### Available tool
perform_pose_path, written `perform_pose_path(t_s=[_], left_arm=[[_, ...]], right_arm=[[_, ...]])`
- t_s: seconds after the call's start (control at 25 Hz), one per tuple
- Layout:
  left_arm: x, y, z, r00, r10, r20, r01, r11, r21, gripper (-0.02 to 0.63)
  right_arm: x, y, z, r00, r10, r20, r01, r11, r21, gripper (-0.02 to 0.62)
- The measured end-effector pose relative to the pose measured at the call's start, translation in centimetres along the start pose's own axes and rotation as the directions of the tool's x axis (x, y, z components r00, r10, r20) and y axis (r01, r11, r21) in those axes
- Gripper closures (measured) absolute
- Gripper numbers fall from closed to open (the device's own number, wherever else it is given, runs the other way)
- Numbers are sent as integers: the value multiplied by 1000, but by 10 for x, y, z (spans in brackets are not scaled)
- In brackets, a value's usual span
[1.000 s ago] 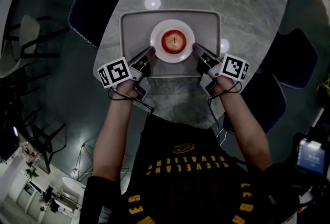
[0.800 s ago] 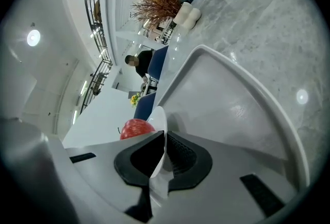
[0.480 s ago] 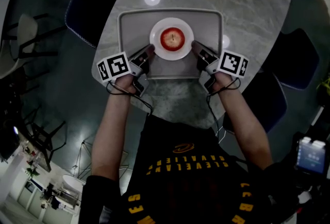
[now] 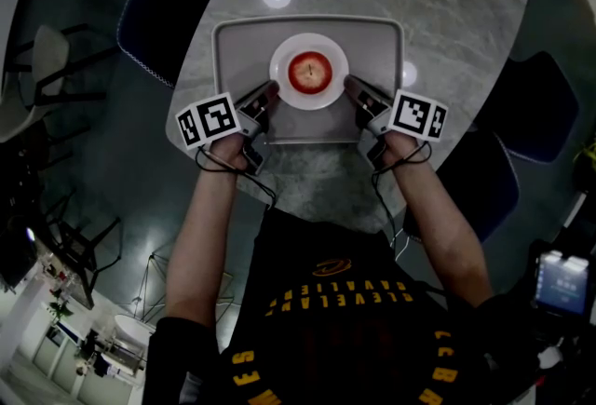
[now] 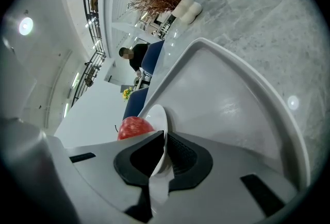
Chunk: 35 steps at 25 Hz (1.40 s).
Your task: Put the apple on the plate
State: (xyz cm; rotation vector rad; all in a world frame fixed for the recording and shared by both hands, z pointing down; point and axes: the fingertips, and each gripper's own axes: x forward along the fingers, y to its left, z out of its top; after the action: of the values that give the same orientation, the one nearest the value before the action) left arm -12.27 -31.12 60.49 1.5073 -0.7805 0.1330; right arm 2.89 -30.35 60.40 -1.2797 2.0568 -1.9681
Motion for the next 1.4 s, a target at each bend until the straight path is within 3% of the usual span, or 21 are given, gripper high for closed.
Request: perform_pose_path(t_s=[0.2,0.36,0.56,0.64,0.76,0.88,1.0,1.28,1.4], left_arm=[[-4,2,1,997,76,11,-76,996,56,580],[-13,-2,6,992,119,40,-123,985,125,557],[-23,-20,2,991,106,83,-122,971,206,557],[-30,-24,3,982,141,129,-173,943,285,557],[-41,-38,4,957,192,215,-270,858,436,557],[-54,-58,-4,937,189,293,-324,782,532,557],[-64,-79,-20,922,166,349,-354,726,590,557],[-87,-119,-74,909,88,406,-350,689,634,562],[-99,-140,-102,907,45,418,-334,682,651,604]], right_arm=[[-1,-2,0,996,-84,-16,82,993,-89,568],[-8,1,4,986,-168,-1,163,959,-234,568],[-26,18,17,981,-165,102,192,904,-381,568],[-34,28,23,978,-135,162,196,867,-459,568],[-48,46,25,974,-91,209,197,799,-568,568],[-61,65,10,982,-36,184,150,737,-659,568],[-78,76,-11,991,12,130,83,706,-703,569],[-124,94,-45,993,76,87,10,695,-719,589],[-149,102,-57,992,93,89,0,690,-724,589]])
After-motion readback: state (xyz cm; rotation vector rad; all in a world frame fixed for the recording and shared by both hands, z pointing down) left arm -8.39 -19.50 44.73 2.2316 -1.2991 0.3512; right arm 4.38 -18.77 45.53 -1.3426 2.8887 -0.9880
